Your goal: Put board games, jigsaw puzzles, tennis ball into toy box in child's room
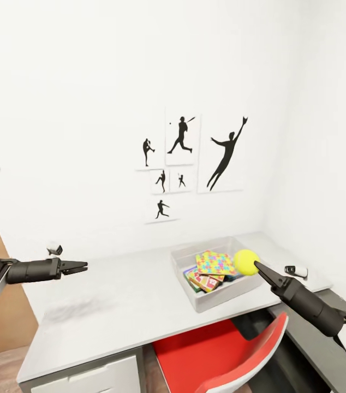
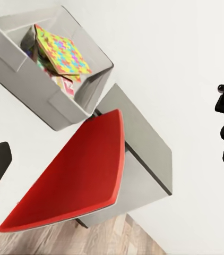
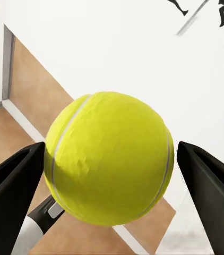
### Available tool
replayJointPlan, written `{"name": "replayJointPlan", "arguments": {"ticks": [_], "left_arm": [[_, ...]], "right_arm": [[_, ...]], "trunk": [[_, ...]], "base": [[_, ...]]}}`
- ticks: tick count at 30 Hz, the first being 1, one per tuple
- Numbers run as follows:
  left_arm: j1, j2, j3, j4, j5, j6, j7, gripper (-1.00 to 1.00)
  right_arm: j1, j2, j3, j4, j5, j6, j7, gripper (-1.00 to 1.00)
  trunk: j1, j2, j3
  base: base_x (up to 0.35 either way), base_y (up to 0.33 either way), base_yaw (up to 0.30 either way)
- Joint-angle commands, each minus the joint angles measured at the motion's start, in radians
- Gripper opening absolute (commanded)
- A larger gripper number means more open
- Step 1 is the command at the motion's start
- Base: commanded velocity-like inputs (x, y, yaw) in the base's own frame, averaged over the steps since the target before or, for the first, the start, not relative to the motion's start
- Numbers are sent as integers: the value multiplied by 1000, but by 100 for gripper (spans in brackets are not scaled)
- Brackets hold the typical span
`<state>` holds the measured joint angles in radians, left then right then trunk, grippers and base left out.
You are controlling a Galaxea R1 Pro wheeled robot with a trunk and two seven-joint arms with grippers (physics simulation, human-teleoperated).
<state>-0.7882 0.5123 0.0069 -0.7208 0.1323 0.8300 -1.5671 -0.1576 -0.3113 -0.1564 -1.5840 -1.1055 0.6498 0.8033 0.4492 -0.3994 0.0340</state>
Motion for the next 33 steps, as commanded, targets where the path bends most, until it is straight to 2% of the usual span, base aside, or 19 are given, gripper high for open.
{"name": "replayJointPlan", "arguments": {"ticks": [1, 18, 33], "left_arm": [[0, 0, 0, 0, 0, 11, -4, 100], [0, 0, -2, 0, 0, 11, -4, 100], [0, 0, -2, 0, -1, 11, -4, 100]], "right_arm": [[0, 0, -1, 1, -6, 7, 1, -100], [0, -1, -15, 10, -7, 7, 0, -100], [0, -1, -17, 15, -7, 7, 0, -100]], "trunk": [[1, -1, 0], [1, -1, -22], [1, -1, -24]], "base": [[220, -209, -14], [215, -201, -1], [108, -15, 0]]}}
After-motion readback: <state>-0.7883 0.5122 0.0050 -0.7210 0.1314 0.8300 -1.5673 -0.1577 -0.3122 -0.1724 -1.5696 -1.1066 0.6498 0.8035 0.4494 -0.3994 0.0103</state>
